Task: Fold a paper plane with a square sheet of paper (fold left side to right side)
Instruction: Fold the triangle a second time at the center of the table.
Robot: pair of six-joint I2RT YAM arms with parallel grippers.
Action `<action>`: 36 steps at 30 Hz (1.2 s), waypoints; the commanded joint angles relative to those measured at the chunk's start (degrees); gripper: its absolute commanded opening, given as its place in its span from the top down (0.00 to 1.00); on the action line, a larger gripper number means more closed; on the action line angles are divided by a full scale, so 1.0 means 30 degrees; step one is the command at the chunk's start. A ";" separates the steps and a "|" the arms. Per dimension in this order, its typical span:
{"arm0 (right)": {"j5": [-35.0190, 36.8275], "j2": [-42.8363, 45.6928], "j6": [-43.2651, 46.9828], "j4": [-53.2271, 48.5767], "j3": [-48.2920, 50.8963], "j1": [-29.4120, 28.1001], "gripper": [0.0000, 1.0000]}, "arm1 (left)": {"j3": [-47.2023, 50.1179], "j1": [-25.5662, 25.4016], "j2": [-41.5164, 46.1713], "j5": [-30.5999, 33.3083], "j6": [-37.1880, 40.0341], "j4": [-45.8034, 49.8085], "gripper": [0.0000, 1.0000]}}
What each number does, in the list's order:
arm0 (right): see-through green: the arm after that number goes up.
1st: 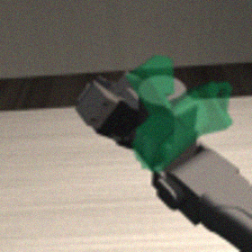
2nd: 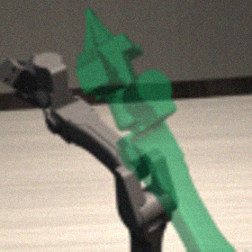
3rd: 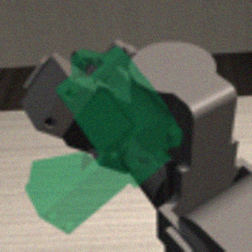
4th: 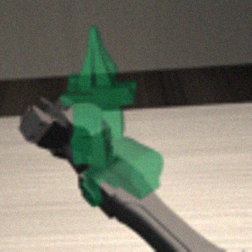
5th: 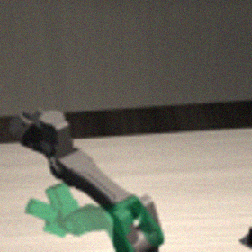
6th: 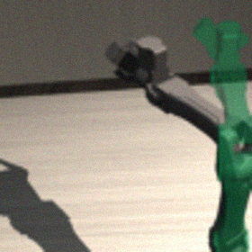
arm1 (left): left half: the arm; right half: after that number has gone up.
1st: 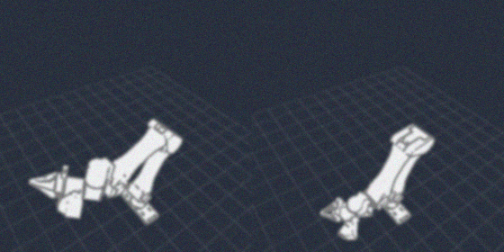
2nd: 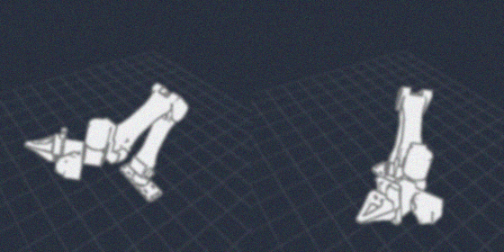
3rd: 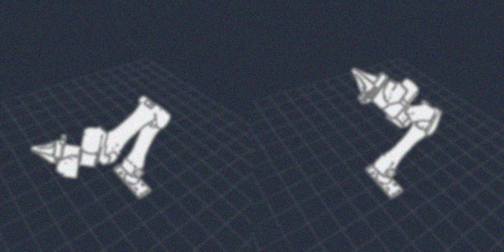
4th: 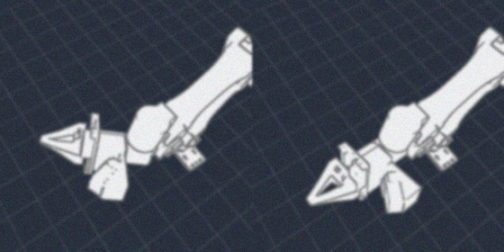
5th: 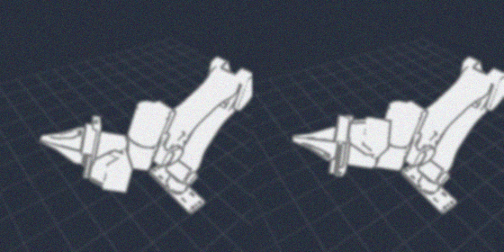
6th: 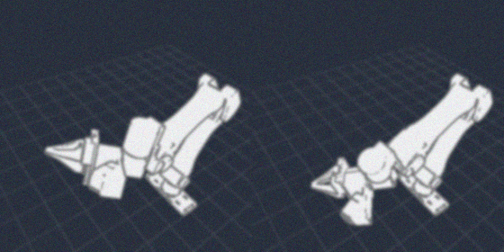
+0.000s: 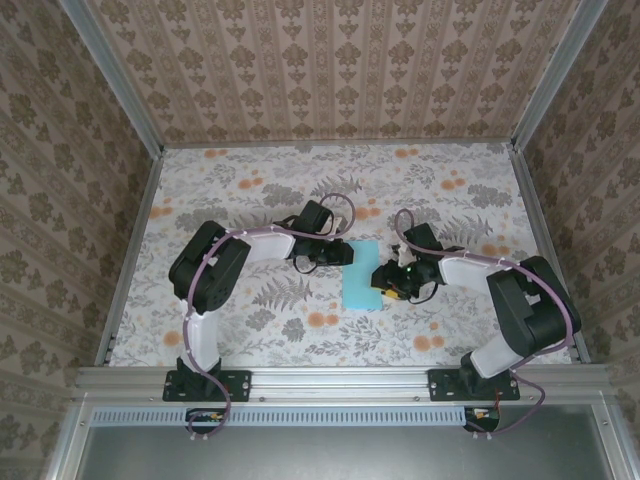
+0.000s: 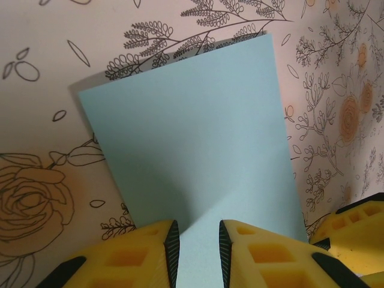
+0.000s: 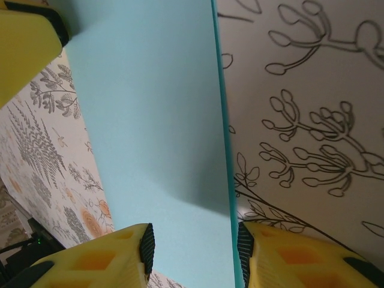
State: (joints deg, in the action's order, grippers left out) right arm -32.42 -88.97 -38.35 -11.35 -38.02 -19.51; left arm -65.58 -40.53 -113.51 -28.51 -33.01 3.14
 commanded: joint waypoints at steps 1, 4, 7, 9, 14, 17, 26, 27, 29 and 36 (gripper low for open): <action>-0.0561 -0.0432 -0.0481 0.0516 -0.0539 -0.0294 0.57 | 0.0650 -0.0252 -0.0131 0.0279 -0.0189 0.0654 0.72; -0.0561 -0.0576 -0.0605 0.0759 -0.0596 -0.0387 0.57 | 0.0626 -0.0257 -0.0116 0.0289 -0.0187 0.0668 0.72; -0.0569 -0.0509 -0.0744 0.1159 -0.0571 -0.0389 0.57 | 0.0665 -0.0272 -0.0116 0.0247 -0.0216 0.0602 0.72; -0.0537 -0.0368 -0.0782 0.1349 -0.0569 -0.0387 0.57 | 0.0687 -0.0274 -0.0110 0.0247 -0.0216 0.0562 0.72; -0.0299 -0.0195 -0.0825 0.1356 -0.0657 -0.0300 0.55 | 0.0752 -0.0259 0.0314 0.0247 -0.0115 0.0537 0.69; -0.0800 -0.0554 -0.1218 0.1884 -0.0628 -0.0164 0.55 | 0.0781 -0.0222 0.1049 0.0319 0.0232 0.0552 0.63; -0.1434 -0.1242 -0.1721 0.2646 -0.1260 0.0328 0.56 | 0.1619 0.0033 0.4692 0.1229 0.2185 0.1040 0.53; -0.1480 -0.1346 -0.1692 0.2593 -0.1420 0.0408 0.56 | 0.1923 0.0045 0.5204 0.1376 0.2394 0.1032 0.52; -0.1623 -0.1680 -0.1523 0.2370 -0.1797 0.0532 0.56 | 0.2585 0.0008 0.6165 0.1659 0.2909 0.1013 0.50; -0.2100 -0.2911 -0.1037 0.1511 -0.3308 0.0883 0.56 | 0.5242 -0.1073 0.9793 0.2824 0.4748 0.1055 0.39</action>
State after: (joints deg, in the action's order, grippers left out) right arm -36.69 -96.29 -42.24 -4.71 -45.36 -17.32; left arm -52.10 -41.76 -87.44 -22.48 -23.46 4.73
